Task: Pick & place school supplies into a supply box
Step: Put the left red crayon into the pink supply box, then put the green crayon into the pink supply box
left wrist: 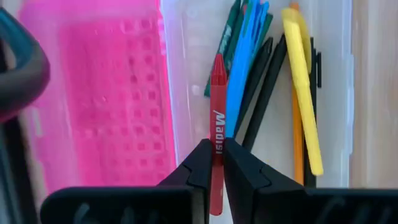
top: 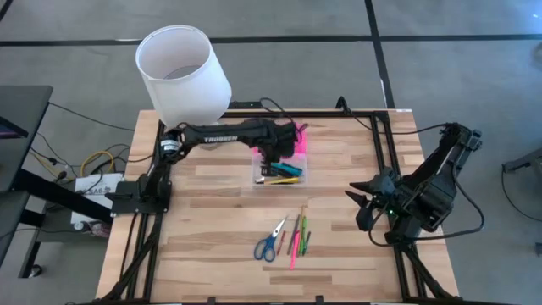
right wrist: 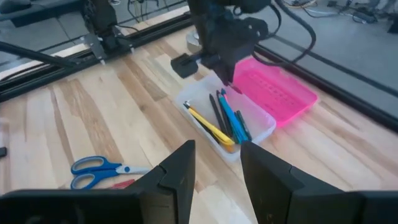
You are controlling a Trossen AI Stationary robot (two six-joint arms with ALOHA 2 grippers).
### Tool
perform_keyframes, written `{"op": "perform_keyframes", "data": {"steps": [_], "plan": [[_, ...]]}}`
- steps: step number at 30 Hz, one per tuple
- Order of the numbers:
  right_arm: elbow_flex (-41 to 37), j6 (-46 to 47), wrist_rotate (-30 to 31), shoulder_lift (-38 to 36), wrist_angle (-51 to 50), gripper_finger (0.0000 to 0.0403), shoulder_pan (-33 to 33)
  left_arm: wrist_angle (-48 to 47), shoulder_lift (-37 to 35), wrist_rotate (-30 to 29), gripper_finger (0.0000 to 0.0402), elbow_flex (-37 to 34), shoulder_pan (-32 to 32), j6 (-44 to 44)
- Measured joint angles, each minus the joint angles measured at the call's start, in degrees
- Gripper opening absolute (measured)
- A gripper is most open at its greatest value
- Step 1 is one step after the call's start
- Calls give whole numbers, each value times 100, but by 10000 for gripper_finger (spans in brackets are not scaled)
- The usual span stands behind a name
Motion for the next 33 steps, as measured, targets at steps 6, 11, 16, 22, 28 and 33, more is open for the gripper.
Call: {"op": "perform_keyframes", "data": {"steps": [6,11,16,22,28,33], "plan": [[-242,203,-2,2,304,120,0,-126,0,630,52,-53,319,45],[-374,203,0,2,635,120,-3,-148,0,623,97,-53,363,180],[-404,216,-47,39,1030,120,-90,-295,-13,698,137,-53,347,62],[-407,218,-829,477,1490,120,-514,-669,-453,1345,141,-55,192,-122],[-407,522,-1527,1116,1715,120,-946,-673,-1267,1480,125,-55,-176,-141],[-407,1231,-2144,1373,1762,120,-1235,-924,-1998,1468,113,-69,-449,-169]]}}
